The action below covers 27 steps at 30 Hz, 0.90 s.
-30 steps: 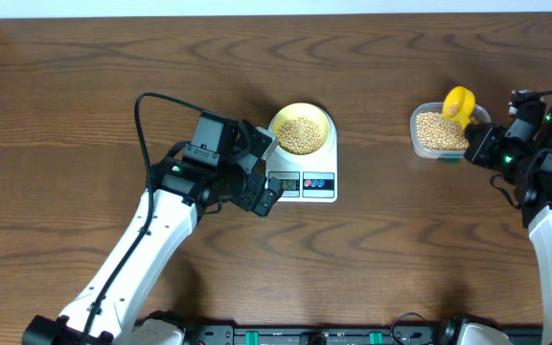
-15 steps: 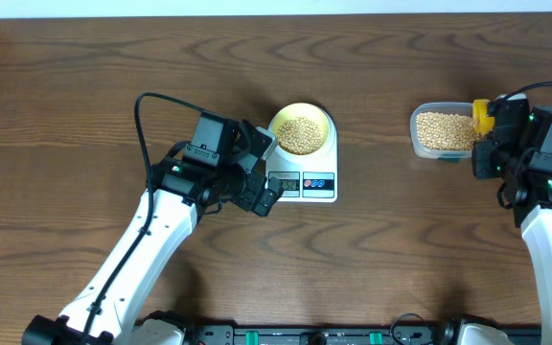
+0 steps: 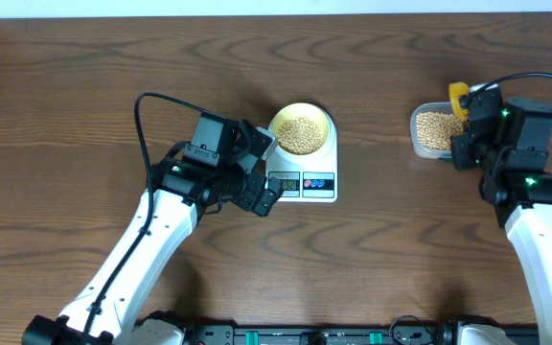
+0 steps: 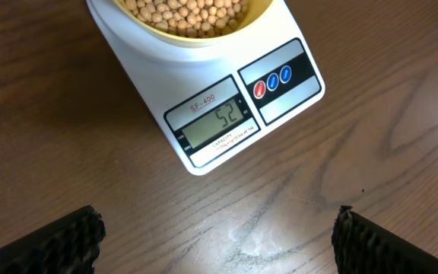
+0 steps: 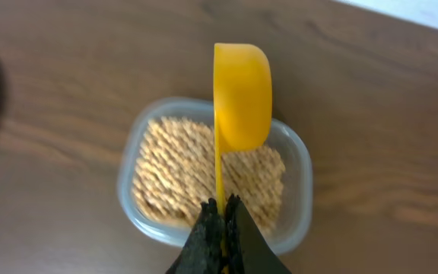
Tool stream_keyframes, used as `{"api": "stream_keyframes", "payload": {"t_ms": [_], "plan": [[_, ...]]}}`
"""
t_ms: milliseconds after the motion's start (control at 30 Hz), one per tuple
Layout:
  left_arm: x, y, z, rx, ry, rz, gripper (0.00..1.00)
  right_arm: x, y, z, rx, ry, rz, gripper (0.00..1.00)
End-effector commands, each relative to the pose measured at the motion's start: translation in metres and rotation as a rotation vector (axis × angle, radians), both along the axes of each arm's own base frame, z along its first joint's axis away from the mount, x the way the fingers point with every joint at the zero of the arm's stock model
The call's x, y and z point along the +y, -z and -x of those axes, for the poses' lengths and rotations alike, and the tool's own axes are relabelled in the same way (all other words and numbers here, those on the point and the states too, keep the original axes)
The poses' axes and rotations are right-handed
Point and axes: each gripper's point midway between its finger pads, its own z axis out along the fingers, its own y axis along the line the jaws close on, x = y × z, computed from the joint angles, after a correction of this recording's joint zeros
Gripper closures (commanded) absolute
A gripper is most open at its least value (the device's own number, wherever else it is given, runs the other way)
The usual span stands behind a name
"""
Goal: Scoop item into bowl and weigh 50g on scale
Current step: 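Dip the scoop into the soybeans and fill it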
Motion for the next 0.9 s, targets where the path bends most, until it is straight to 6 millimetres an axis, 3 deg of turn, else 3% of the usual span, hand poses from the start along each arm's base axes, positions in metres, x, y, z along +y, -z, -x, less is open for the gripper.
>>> {"api": "stream_keyframes", "payload": {"t_ms": [0,133,200,333,500,867], "plan": [[0.001,0.004,0.001,0.002,0.01,-0.013,0.02,0.036,-0.024,-0.011,-0.085,-0.034,-0.228,0.99],[0.001,0.004,0.001,0.002,0.01,-0.013,0.02,0.071,-0.059,-0.027,-0.19,-0.098,-0.492,0.99],[0.001,0.004,0.001,0.002,0.009,-0.013,0.02,0.079,-0.076,-0.039,-0.264,-0.12,-0.549,0.99],[0.001,0.004,0.001,0.002,0.01,-0.013,0.02,0.083,-0.089,-0.056,-0.355,-0.156,-0.547,0.99],[0.001,0.004,0.001,0.002,0.01,-0.013,0.02,0.083,-0.089,-0.071,-0.407,-0.171,-0.544,0.99],[0.001,0.004,0.001,0.001,0.01,-0.013,0.02,0.084,-0.074,-0.078,-0.374,-0.162,-0.556,0.99]]}}
